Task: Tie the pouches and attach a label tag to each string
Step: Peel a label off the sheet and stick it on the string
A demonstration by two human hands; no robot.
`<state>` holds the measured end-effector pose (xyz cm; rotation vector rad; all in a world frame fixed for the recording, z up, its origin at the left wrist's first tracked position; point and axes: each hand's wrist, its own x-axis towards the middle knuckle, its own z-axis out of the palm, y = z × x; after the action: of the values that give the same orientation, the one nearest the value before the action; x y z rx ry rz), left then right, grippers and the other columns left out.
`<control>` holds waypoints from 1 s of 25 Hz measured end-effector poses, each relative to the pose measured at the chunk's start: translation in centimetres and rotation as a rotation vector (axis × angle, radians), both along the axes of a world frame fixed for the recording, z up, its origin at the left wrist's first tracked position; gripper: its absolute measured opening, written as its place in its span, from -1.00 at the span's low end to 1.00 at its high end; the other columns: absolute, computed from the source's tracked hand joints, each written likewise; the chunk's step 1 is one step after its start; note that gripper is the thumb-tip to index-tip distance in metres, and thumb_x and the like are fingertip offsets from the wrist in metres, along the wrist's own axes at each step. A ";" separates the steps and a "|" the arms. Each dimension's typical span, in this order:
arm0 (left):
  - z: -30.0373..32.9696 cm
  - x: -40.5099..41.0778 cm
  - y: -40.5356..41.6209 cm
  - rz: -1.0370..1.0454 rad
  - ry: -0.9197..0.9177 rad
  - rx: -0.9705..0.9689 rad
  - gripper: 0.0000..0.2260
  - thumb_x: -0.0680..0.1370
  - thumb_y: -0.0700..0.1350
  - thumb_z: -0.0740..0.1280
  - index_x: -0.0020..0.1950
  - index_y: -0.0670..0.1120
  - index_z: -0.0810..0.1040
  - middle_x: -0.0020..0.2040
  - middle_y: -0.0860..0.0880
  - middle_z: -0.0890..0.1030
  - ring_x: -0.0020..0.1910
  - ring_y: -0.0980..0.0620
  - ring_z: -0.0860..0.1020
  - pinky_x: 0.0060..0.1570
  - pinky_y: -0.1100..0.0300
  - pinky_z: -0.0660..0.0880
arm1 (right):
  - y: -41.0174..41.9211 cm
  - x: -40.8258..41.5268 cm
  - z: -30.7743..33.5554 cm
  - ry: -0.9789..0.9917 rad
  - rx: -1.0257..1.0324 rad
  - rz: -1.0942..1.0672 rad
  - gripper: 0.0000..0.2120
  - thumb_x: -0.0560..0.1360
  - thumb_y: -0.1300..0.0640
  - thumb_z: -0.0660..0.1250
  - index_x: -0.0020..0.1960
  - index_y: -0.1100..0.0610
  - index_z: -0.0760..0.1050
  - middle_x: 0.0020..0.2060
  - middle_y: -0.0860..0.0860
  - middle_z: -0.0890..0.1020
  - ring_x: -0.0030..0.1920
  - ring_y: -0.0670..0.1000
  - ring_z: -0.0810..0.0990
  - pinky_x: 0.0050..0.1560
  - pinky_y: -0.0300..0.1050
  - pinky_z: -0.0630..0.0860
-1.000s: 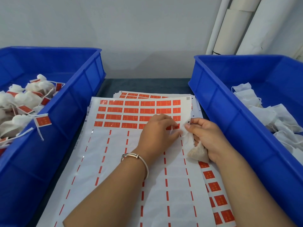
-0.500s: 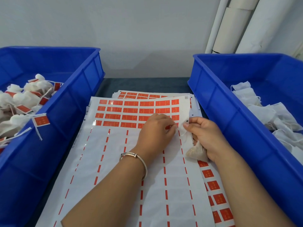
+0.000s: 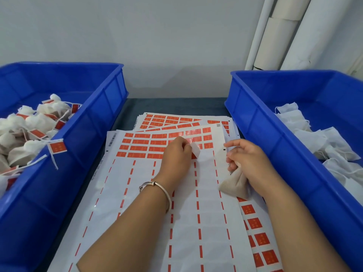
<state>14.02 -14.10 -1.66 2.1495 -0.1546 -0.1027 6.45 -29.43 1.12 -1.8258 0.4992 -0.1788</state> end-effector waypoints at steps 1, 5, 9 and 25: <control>0.0 0.1 0.1 0.021 0.023 -0.022 -0.93 0.63 -0.05 0.13 -0.02 0.06 0.39 -0.21 0.21 0.40 -0.25 0.15 0.47 -0.37 0.40 0.31 | 0.0 -0.4 0.5 -0.028 -0.002 0.050 -0.78 0.55 0.26 0.27 -0.06 -0.05 0.56 -0.30 -0.02 0.62 -0.33 -0.04 0.57 -0.29 -0.20 0.52; 0.5 0.5 0.6 0.061 0.122 -0.102 -0.88 0.64 -0.03 0.09 0.04 0.04 0.40 -0.16 0.14 0.46 -0.21 0.14 0.48 -0.35 0.35 0.37 | 0.5 -1.5 2.2 -0.108 -0.052 0.171 -0.79 0.51 0.20 0.34 -0.06 -0.13 0.55 -0.29 -0.17 0.67 -0.23 -0.17 0.64 -0.08 -0.19 0.56; 2.2 0.8 1.4 0.080 0.339 -0.262 -0.82 0.63 -0.01 0.13 0.19 0.02 0.41 0.05 0.03 0.53 -0.05 0.04 0.58 -0.12 0.21 0.57 | 1.3 -2.1 4.0 -0.181 -0.109 0.201 -0.76 0.46 0.12 0.39 -0.04 -0.23 0.52 -0.21 -0.19 0.69 -0.04 -0.17 0.63 -0.01 -0.29 0.50; 3.3 -3.4 3.6 -0.197 0.435 -0.839 -0.84 0.62 -0.18 0.16 -0.04 -0.17 0.51 -0.23 -0.09 0.65 -0.28 -0.03 0.64 -0.17 0.10 0.60 | 6.1 -1.8 3.7 -0.440 0.026 0.355 -0.68 0.46 0.41 0.33 0.00 0.00 0.55 -0.21 -0.05 0.70 -0.17 -0.03 0.70 -0.18 -0.31 0.58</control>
<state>10.61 -10.48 1.62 1.2365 -0.1236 -0.5181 4.60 -23.38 4.83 -1.7501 -0.1304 -0.3182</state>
